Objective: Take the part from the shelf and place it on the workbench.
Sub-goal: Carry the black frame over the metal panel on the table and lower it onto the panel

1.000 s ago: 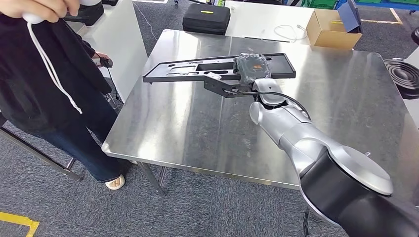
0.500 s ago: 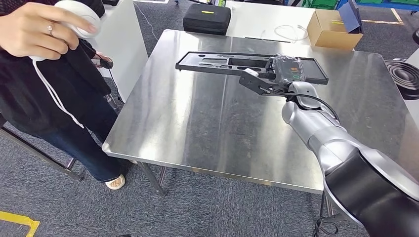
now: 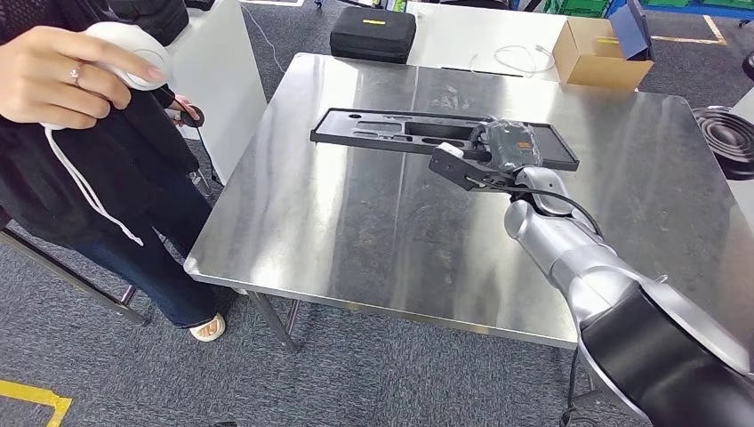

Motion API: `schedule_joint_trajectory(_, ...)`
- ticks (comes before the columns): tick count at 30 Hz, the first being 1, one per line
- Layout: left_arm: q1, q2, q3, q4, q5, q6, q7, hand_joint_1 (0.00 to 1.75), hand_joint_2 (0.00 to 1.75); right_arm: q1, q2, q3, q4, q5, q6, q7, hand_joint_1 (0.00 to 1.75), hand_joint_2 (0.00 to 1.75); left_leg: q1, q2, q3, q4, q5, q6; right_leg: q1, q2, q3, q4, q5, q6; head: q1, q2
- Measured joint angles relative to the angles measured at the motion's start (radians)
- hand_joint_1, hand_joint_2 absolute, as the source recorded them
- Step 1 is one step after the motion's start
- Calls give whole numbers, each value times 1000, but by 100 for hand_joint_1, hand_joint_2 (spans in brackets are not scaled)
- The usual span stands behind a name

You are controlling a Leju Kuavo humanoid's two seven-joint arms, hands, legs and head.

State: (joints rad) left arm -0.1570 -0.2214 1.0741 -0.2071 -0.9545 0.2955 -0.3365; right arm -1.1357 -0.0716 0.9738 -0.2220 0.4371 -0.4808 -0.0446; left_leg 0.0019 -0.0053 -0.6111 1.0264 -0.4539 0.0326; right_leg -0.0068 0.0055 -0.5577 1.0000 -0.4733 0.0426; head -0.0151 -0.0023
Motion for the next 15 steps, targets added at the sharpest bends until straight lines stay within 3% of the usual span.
schedule_joint_trajectory(7,5,11,-16,0,-28,2,13,0,0,33,25,-27,0,22,0,-1,175,175,0,0,0,0,0,0,0,0,0,0,0,0,0,0)
schedule_joint_trajectory(11,5,13,-33,0,-41,2,28,0,175,37,28,-43,0,31,-1,3,0,0,0,0,0,0,0,0,0,0,0,0,0,0,0,0)
schedule_joint_trajectory(13,5,14,-37,0,-41,8,38,0,175,40,28,-52,0,37,-3,5,0,0,0,0,0,0,0,0,0,0,0,0,0,0,0,0)
schedule_joint_trajectory(15,5,15,-38,0,-39,18,46,0,87,42,28,-60,0,44,-4,7,0,0,0,0,0,0,0,0,0,0,0,0,0,0,0,0)
